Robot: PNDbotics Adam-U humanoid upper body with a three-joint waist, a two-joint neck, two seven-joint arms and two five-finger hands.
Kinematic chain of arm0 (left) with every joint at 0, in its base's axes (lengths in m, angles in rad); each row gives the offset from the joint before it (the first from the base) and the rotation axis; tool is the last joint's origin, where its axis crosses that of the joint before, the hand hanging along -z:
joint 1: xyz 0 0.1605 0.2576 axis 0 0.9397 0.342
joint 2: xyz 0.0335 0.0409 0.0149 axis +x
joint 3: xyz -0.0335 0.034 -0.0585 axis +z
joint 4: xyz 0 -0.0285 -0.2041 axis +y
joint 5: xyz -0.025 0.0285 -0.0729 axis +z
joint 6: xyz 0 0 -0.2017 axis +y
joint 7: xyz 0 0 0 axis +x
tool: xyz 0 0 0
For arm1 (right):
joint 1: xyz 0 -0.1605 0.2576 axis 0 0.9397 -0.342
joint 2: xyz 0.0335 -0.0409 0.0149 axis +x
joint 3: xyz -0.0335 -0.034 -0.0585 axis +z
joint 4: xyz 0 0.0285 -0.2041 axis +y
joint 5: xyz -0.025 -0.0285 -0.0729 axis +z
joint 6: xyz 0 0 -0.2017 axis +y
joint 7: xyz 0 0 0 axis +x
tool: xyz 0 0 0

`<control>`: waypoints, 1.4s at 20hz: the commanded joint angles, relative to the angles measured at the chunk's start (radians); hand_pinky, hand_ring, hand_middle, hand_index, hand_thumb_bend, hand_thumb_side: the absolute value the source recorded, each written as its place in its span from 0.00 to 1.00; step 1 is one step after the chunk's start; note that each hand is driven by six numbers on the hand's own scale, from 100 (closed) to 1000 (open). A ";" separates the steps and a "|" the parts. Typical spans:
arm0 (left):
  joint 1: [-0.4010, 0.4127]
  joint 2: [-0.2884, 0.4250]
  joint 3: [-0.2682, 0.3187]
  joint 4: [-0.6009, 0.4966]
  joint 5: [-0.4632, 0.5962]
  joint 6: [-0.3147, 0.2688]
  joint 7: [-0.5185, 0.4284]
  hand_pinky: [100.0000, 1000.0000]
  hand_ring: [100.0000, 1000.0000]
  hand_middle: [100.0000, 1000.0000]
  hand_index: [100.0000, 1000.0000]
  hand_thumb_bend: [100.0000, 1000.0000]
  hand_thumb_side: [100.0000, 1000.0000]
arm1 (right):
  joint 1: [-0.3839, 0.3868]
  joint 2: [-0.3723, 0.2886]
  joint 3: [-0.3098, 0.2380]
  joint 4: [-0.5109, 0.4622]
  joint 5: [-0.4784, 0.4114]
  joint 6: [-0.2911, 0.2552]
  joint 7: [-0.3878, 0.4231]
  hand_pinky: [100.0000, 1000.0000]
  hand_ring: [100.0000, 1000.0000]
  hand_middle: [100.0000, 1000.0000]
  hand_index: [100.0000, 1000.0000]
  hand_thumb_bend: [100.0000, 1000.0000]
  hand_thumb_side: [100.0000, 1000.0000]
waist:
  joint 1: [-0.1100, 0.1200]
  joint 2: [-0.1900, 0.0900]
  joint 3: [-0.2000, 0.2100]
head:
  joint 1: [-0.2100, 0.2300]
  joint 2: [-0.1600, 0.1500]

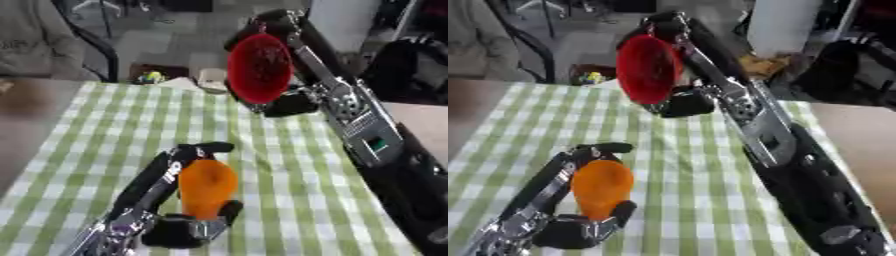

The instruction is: Pour the contents of one cup into another cup.

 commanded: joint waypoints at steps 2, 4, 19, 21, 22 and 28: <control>-0.021 -0.006 -0.002 -0.003 -0.004 -0.007 -0.003 0.04 0.58 0.19 0.85 0.00 0.29 | -0.027 0.005 0.007 -0.001 0.058 -0.034 -0.003 0.37 0.38 0.00 0.65 0.00 0.00 | 0.002 -0.022 -0.002 | 0.002 -0.011; -0.023 -0.007 0.000 -0.001 -0.003 -0.007 -0.006 0.04 0.58 0.19 0.85 0.00 0.29 | -0.026 0.011 0.011 0.004 0.087 -0.045 -0.015 0.37 0.38 0.00 0.65 0.00 0.00 | 0.002 -0.022 -0.002 | 0.003 -0.012; -0.025 -0.012 0.026 -0.003 0.020 0.010 0.001 0.05 0.59 0.19 0.85 0.00 0.31 | -0.020 0.021 0.020 0.004 0.279 -0.105 -0.123 0.43 0.36 0.00 0.65 0.00 0.00 | 0.004 -0.022 -0.003 | 0.003 -0.016; -0.025 -0.012 0.028 -0.005 0.022 0.012 0.003 0.05 0.59 0.19 0.85 0.00 0.31 | -0.020 0.020 0.022 0.001 0.313 -0.116 -0.141 0.45 0.36 0.00 0.65 0.00 0.00 | 0.004 -0.022 -0.003 | 0.003 -0.016; -0.025 -0.012 0.029 -0.005 0.023 0.012 0.003 0.05 0.59 0.19 0.85 0.00 0.31 | -0.021 0.020 0.023 -0.001 0.330 -0.121 -0.151 0.46 0.36 0.00 0.65 0.00 0.00 | 0.004 -0.022 -0.003 | 0.003 -0.017; -0.026 -0.011 0.030 -0.006 0.027 0.015 0.004 0.05 0.59 0.19 0.85 0.00 0.32 | -0.022 0.019 0.029 -0.010 0.449 -0.154 -0.218 0.50 0.30 0.00 0.65 0.00 0.00 | 0.004 -0.023 -0.002 | 0.002 -0.017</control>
